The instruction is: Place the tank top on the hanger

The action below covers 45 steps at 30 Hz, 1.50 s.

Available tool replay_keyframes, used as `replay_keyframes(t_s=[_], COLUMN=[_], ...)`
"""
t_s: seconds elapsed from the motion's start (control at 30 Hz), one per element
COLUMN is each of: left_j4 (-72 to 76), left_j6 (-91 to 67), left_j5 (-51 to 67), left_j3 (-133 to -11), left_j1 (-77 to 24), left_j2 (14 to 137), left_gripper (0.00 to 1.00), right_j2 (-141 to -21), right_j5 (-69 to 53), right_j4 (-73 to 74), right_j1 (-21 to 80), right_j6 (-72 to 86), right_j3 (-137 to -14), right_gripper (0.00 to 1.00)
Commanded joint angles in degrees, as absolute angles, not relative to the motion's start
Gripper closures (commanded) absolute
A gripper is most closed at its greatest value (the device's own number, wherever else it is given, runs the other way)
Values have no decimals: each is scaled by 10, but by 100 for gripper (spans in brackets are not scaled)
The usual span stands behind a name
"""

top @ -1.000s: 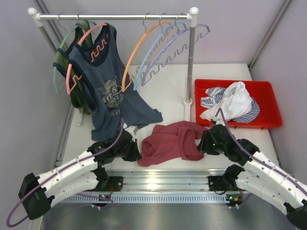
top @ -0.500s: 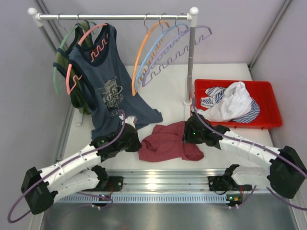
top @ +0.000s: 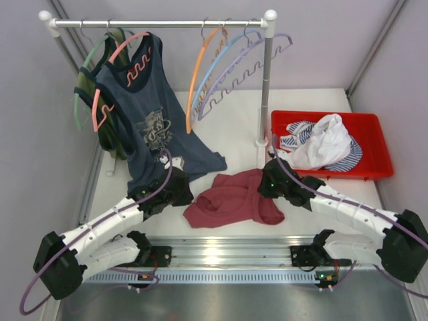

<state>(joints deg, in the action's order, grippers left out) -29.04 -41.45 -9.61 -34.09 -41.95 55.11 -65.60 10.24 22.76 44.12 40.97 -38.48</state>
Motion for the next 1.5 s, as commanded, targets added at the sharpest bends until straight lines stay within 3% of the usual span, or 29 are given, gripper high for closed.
replay_keyframes(t_s=[0.0,0.2,0.47,0.97,1.13,1.47], left_j4=[-244,-235,-281,-398,-364,-191], left_j6=[-409,-408,-396,-340,-256,-60], left_j5=[-80,-72,-96,-157,-175,-225], left_j3=[-335,-336,-384,-576,-729,-980], left_j1=[-404,-397,-396,-397,-397,-396], left_j2=[561,568,507,430,464,673], left_gripper=[68,67,55,51,49,41], right_j2=[-579,-514,-538,-503,-488,-476], right_j5=[124,132,136,127,124,105], right_j4=[250,290,290,324,338,339], right_j1=[446,442,426,423,423,423], right_j6=[412,424,406,375,368,359], right_j3=[-367,-319,-302,-359,-374,-380], right_gripper=[92,93,91,61,55,53])
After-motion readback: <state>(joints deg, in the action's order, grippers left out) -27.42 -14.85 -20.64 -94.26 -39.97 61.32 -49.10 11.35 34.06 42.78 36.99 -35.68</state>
